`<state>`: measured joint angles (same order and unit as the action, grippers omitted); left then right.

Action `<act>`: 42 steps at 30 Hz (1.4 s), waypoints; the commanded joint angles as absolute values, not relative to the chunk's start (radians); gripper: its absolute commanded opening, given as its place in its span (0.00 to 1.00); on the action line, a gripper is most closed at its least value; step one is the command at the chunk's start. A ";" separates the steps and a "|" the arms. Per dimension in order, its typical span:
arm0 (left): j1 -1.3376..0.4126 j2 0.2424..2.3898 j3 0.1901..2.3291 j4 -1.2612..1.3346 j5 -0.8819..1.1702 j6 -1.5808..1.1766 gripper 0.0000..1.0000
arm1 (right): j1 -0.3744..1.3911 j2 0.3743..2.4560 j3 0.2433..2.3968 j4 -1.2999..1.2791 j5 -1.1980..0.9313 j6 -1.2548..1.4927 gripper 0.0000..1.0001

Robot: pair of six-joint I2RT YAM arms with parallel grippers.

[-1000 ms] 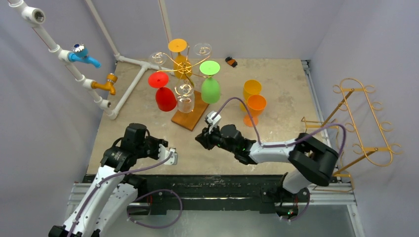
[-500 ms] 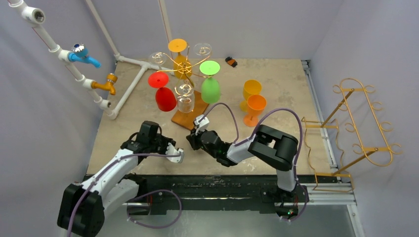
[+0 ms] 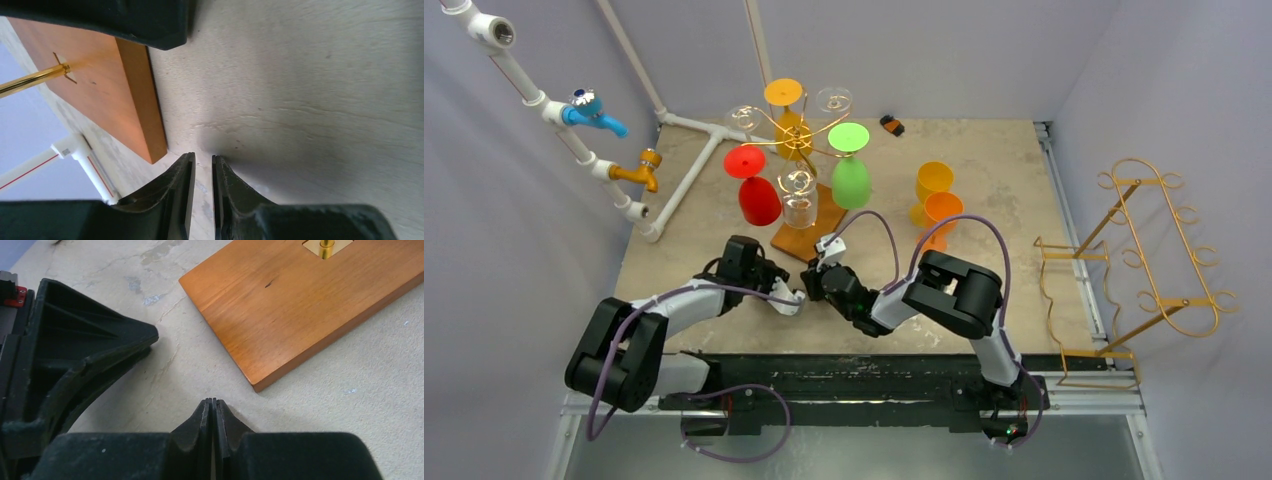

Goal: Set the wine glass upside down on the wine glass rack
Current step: Move the wine rack to the center of the board.

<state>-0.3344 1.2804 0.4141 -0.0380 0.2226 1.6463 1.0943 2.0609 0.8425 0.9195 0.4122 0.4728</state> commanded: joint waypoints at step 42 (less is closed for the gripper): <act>-0.380 1.811 0.813 0.205 0.079 1.544 0.17 | 0.894 2.091 0.942 0.895 0.503 0.630 0.06</act>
<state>-0.3737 1.7596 0.7448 0.2462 0.0872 1.6100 0.9157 2.0953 0.8955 0.9031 0.4950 0.6140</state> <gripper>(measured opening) 0.172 0.066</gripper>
